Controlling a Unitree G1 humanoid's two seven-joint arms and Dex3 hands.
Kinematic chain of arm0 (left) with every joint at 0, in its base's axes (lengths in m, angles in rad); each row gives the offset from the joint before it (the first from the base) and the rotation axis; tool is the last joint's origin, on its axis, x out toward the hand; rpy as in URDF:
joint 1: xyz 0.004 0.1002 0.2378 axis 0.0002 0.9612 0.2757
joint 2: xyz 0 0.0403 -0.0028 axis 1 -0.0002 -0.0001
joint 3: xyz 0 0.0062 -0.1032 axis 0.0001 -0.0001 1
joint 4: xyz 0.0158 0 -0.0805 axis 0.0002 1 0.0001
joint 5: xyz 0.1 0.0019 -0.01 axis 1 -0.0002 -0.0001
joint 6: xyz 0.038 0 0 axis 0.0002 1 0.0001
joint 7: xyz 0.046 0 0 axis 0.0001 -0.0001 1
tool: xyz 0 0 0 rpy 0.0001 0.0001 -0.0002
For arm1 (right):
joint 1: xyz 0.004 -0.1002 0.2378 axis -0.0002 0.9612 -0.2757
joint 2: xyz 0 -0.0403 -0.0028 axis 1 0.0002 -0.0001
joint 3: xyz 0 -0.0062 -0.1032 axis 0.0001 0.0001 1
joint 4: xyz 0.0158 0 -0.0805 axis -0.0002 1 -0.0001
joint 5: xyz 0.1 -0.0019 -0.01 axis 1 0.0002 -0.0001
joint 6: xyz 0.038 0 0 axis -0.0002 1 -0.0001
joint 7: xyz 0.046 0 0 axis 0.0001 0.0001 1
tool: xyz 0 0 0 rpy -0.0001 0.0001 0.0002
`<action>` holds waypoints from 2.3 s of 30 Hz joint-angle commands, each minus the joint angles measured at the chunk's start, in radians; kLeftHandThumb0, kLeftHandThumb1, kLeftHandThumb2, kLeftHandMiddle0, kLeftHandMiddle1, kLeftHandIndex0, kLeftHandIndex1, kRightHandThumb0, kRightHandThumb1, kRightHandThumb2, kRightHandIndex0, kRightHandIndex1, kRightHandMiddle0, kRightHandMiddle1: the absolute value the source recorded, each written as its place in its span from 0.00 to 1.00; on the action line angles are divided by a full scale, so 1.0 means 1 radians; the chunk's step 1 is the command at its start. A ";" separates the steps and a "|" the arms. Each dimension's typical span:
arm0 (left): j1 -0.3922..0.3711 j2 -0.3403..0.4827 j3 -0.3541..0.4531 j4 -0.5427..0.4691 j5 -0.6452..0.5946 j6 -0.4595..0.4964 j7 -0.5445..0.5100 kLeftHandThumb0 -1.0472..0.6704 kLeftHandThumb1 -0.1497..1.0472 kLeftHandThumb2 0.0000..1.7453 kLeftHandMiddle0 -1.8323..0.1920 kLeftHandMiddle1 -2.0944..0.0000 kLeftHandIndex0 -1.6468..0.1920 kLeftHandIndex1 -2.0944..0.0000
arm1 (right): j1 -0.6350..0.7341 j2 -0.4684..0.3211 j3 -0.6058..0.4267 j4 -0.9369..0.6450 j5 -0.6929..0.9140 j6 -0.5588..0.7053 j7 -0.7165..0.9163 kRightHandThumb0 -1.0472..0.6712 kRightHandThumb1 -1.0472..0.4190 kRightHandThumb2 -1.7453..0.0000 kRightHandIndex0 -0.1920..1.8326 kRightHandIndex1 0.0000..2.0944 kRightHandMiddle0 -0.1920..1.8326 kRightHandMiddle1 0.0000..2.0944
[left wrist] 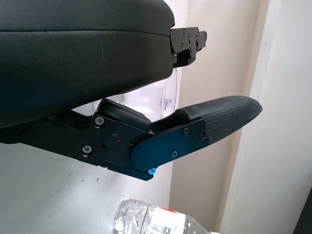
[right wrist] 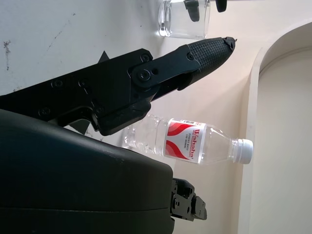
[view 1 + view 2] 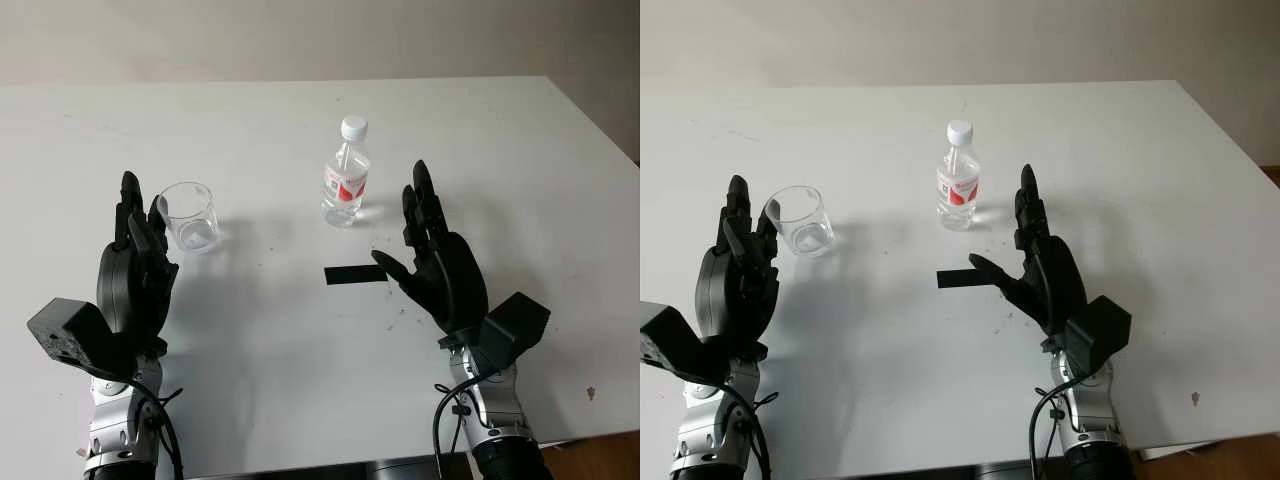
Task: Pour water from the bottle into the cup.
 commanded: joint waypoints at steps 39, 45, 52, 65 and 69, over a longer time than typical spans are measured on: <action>-0.010 0.008 0.005 -0.002 -0.003 -0.007 -0.006 0.12 1.00 0.46 1.00 0.85 0.96 1.00 | -0.715 -0.055 0.043 0.690 -0.219 0.019 -0.212 0.07 0.07 0.97 0.00 0.00 0.00 0.00; -0.012 0.008 0.007 -0.002 -0.006 -0.004 -0.007 0.12 1.00 0.46 1.00 0.85 0.96 1.00 | -0.745 -0.042 0.045 0.740 -0.222 0.048 -0.218 0.08 0.08 0.97 0.00 0.00 0.00 0.00; -0.014 0.007 0.011 0.003 -0.009 -0.008 -0.006 0.12 1.00 0.46 1.00 0.83 0.95 1.00 | -0.764 -0.037 0.054 0.786 -0.238 0.065 -0.240 0.06 0.07 0.97 0.00 0.00 0.00 0.00; -0.014 0.003 0.009 0.002 -0.008 -0.007 -0.004 0.12 1.00 0.45 1.00 0.83 0.95 1.00 | -0.788 -0.007 -0.002 0.836 -0.166 0.076 -0.179 0.09 0.08 0.98 0.00 0.00 0.00 0.00; -0.013 0.001 0.007 0.005 -0.001 -0.014 0.000 0.12 1.00 0.45 1.00 0.83 0.95 1.00 | -0.792 0.010 -0.034 0.839 -0.123 0.074 -0.145 0.13 0.09 0.98 0.00 0.00 0.00 0.00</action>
